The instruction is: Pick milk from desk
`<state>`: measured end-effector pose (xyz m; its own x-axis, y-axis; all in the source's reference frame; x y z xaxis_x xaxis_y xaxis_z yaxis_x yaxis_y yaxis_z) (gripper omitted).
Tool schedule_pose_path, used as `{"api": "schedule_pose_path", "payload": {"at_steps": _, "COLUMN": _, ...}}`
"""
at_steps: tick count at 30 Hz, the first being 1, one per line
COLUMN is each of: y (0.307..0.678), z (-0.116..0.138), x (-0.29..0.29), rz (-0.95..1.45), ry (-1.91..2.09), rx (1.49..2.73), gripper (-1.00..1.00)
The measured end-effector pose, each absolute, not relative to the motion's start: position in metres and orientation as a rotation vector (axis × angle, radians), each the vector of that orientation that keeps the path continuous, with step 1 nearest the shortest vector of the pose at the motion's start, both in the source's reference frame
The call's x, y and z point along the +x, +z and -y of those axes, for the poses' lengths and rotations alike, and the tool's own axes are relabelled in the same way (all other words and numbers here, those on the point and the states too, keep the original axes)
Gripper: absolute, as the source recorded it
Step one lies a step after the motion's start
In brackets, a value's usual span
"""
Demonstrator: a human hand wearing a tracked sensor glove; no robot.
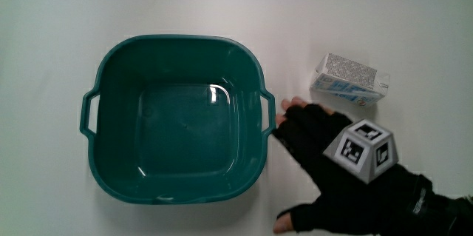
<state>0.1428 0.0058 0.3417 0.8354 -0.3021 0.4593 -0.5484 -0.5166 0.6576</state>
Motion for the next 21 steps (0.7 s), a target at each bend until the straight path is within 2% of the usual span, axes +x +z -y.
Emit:
{"api": "schedule_pose_path", "payload": {"at_steps": 12, "y": 0.357, "z": 0.036, "x": 0.176, "rz": 0.452, "ry": 0.383, "rx": 2.222, "gripper": 0.0}}
{"api": "schedule_pose_path", "payload": {"at_steps": 15, "y": 0.376, "z": 0.044, "x": 0.189, "rz": 0.414, "ry": 0.343, "rx": 2.248, "gripper": 0.0}}
{"api": "schedule_pose_path", "payload": {"at_steps": 16, "y": 0.369, "z": 0.046, "x": 0.186, "rz": 0.404, "ry": 0.385, "rx": 2.212, "gripper": 0.0}}
{"api": "schedule_pose_path", "payload": {"at_steps": 21, "y": 0.381, "z": 0.057, "x": 0.198, "rz": 0.338, "ry": 0.381, "rx": 2.215, "gripper": 0.0}}
